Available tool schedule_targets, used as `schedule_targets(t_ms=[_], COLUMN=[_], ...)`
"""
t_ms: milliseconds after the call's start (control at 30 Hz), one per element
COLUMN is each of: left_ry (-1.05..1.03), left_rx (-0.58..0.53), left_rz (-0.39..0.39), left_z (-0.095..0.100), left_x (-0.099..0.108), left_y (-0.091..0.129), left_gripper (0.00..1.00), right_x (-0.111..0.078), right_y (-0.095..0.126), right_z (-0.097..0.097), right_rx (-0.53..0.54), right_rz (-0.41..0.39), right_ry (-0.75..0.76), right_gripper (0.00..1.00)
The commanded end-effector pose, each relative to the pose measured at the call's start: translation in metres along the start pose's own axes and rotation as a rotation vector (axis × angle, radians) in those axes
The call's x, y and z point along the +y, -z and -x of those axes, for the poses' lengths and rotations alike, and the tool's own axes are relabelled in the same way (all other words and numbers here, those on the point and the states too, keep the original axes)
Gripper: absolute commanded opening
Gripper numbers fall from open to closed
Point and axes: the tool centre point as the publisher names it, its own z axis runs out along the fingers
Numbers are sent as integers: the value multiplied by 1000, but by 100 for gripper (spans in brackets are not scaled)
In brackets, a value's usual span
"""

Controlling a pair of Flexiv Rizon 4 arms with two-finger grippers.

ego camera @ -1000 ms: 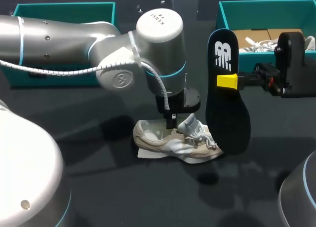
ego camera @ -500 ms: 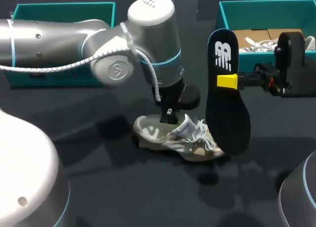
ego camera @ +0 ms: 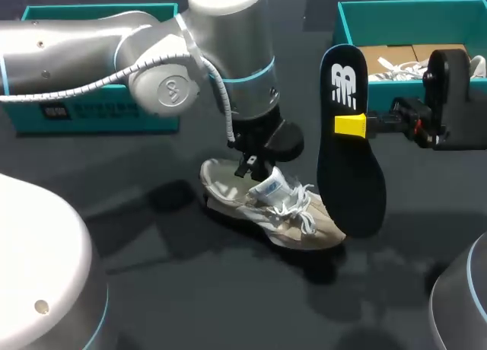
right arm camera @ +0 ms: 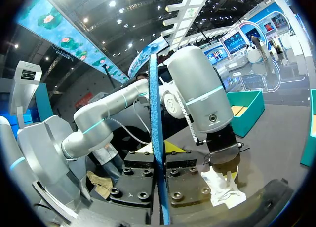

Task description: Take the shoe out of the shoebox, open the shoe tongue, remove and reinsert the insole, then place the shoe into the shoebox

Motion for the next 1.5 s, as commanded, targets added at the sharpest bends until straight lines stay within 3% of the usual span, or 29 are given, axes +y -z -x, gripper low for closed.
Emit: schedule_targets(t_ms=[33,533,900,1500], left_ry=[-2,-521,-825,-1012], left_rx=[0,-47,-68,-20], left_rz=[0,18,8,-5], left_z=[0,1,-3,5], left_x=[0,-8,-14,-21], left_y=[1,29,25,6], left_gripper=[0,0,0,0], right_x=[0,0,0,0], right_y=[-2,-2,-2,-2], right_z=[1,1,1,1], right_rx=[0,0,0,0], right_rz=[0,0,0,0], right_ry=[-1,-1,-1,-1], right_gripper=[0,0,0,0])
